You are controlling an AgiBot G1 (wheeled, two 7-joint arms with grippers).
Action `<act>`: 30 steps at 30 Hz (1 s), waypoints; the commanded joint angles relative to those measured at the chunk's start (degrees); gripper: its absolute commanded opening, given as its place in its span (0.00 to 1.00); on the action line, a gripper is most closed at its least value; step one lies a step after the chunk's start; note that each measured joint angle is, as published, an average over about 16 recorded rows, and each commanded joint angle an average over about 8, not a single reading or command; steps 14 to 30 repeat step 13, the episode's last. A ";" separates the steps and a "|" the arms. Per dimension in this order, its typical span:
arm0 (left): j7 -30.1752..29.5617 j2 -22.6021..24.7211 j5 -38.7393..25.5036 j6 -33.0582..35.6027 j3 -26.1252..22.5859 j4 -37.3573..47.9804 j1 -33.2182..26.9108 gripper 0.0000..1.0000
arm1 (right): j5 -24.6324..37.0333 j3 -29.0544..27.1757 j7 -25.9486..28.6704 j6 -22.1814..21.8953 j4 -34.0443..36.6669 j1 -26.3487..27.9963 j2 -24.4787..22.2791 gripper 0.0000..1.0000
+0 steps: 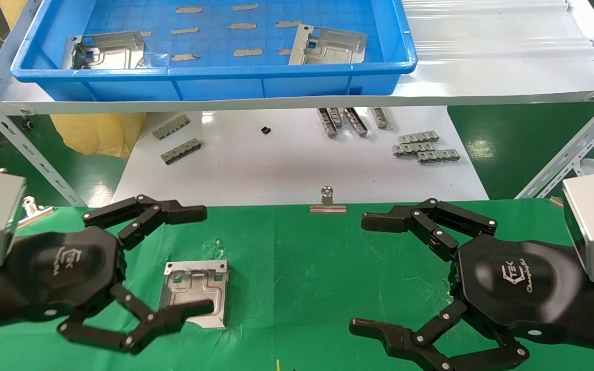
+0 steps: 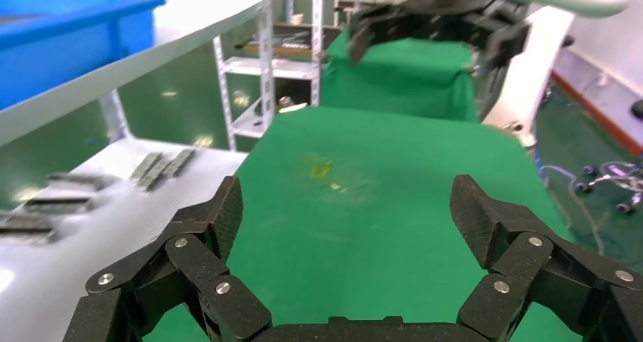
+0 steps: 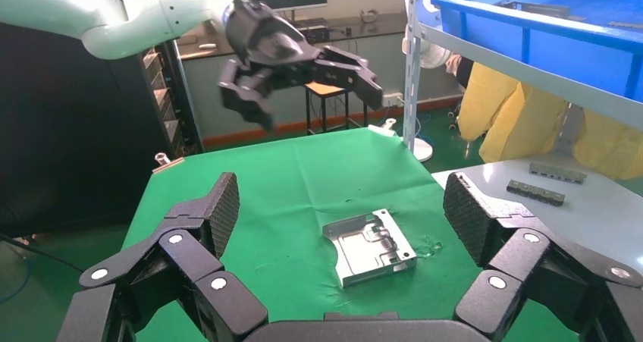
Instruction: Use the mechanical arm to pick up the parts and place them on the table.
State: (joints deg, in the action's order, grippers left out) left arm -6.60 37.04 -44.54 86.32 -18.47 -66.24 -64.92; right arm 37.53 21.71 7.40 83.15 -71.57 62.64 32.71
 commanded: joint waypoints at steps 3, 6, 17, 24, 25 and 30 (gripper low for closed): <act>-2.59 -1.26 1.67 -0.39 1.53 -4.57 2.09 1.00 | 0.00 0.00 0.00 0.00 0.00 0.00 0.00 1.00; -4.07 -2.02 2.71 -0.60 2.46 -7.41 3.37 1.00 | 0.00 0.00 0.00 -0.01 0.00 0.00 0.00 1.00; -4.88 -2.63 3.61 -0.79 3.23 -9.61 4.38 1.00 | -0.01 0.00 0.00 -0.02 0.01 -0.01 -0.01 1.00; -4.88 -2.63 3.61 -0.79 3.23 -9.61 4.38 1.00 | -0.01 0.00 0.00 -0.02 0.01 -0.01 -0.01 1.00; -4.88 -2.63 3.61 -0.79 3.23 -9.61 4.38 1.00 | -0.01 0.00 0.00 -0.02 0.01 -0.01 -0.01 1.00; -4.88 -2.63 3.61 -0.79 3.23 -9.61 4.38 1.00 | -0.01 0.00 0.00 -0.02 0.01 -0.01 -0.01 1.00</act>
